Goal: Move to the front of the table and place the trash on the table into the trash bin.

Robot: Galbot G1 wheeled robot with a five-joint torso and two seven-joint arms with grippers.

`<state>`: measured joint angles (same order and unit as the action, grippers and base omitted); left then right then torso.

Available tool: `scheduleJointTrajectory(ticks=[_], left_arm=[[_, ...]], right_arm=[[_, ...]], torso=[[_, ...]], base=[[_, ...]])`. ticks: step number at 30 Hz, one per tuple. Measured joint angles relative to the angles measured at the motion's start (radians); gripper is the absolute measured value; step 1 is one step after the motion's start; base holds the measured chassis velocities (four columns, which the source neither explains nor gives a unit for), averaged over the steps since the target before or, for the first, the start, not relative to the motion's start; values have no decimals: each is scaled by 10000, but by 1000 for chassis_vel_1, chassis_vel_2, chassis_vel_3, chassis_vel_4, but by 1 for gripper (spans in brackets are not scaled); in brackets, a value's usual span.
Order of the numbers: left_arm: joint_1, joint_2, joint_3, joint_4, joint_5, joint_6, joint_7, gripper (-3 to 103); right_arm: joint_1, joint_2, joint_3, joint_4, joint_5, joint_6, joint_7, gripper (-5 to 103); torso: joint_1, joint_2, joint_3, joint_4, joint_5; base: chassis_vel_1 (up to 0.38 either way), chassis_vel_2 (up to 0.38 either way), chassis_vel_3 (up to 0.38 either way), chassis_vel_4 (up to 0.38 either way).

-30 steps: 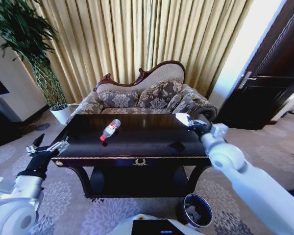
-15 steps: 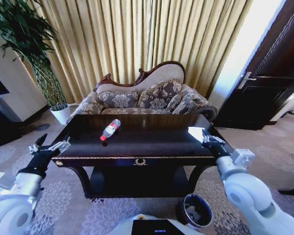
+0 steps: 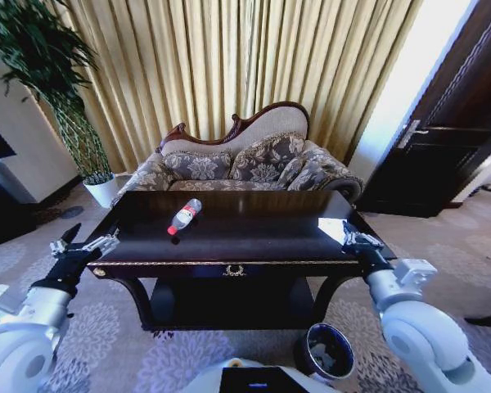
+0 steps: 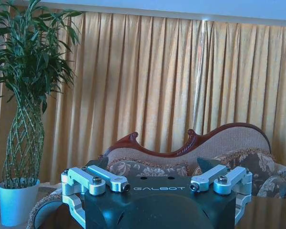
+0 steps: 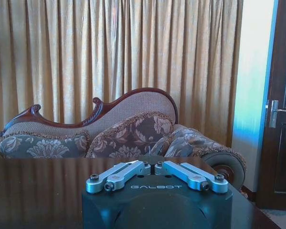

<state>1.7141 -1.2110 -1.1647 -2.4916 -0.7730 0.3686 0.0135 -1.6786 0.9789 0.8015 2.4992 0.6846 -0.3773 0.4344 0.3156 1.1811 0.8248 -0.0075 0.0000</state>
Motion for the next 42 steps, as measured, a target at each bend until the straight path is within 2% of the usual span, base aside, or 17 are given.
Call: scheduleJointTrajectory(ticks=[23, 29, 37, 39, 42], left_arm=[[-32, -174, 87, 74, 48, -103, 81, 100], [44, -249, 54, 69, 80, -103, 197, 100], [112, -308, -104, 57, 107, -64, 216, 100], [188, -356, -109, 40, 225, -18, 202, 100], [206, -353, -119, 33, 251, 2, 200, 100]], right_arm=[[-70, 204, -305, -52, -353, 146, -108, 0], [-239, 561, -505, -640, -709, 156, -508, 0], [-513, 1105, -661, -2759, -1704, 376, -1432, 0], [-257, 1388, -1032, -4331, -2304, 614, -1786, 0], [47, 1516, -1267, -5434, -2620, 760, -1863, 0]], torso=[[-3, 1, -2, 1, 0], [1, -1, 2, 2, 1], [1, -1, 0, 0, 0], [-1, 0, 0, 0, 1], [0, -1, 0, 3, 3]], base=[[92, -96, -100, 91], [1, -9, -2, 4], [0, 0, 0, 0], [0, 0, 0, 0], [0, 0, 0, 0]])
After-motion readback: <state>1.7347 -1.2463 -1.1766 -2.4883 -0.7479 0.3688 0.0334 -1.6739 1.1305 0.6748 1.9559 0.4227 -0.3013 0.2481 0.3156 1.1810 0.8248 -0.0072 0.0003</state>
